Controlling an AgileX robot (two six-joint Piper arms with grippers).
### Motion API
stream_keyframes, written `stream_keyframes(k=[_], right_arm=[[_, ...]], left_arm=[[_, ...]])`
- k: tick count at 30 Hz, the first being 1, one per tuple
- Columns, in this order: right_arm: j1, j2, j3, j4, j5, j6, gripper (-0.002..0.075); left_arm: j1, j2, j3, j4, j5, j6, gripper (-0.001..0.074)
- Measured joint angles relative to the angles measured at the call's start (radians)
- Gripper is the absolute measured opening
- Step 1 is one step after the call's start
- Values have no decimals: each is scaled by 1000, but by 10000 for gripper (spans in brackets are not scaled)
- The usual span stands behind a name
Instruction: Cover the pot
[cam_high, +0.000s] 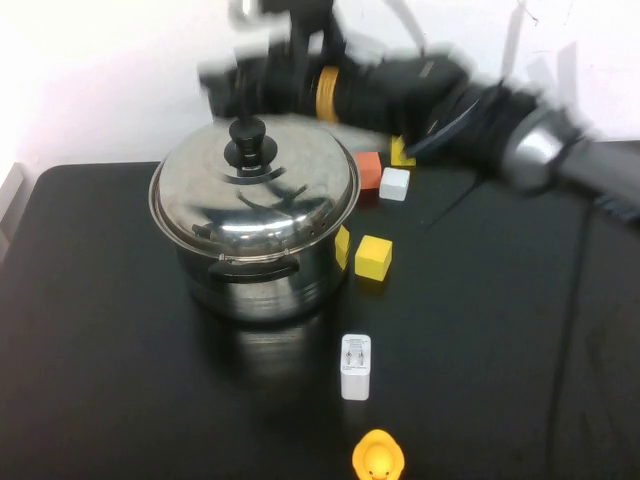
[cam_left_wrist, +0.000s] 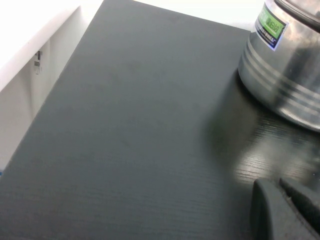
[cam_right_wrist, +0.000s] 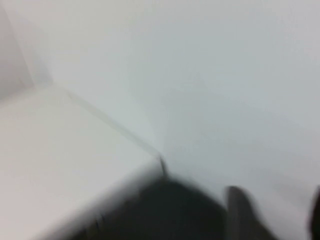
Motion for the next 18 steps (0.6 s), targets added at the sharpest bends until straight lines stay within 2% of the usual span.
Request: stream_keyframes(k=[3, 5, 10, 18], right_arm=[[-7, -110, 0, 0, -47, 12, 132], [-16, -186, 2, 0, -90, 39, 63], [-25, -361, 133, 0, -91, 91, 13], [-26, -702, 620, 0, 52, 50, 7]], left_arm=[[0, 0, 0, 0, 0, 0, -1], [0, 0, 0, 0, 0, 0, -1], [0, 0, 0, 0, 0, 0, -1], [0, 0, 0, 0, 0, 0, -1]])
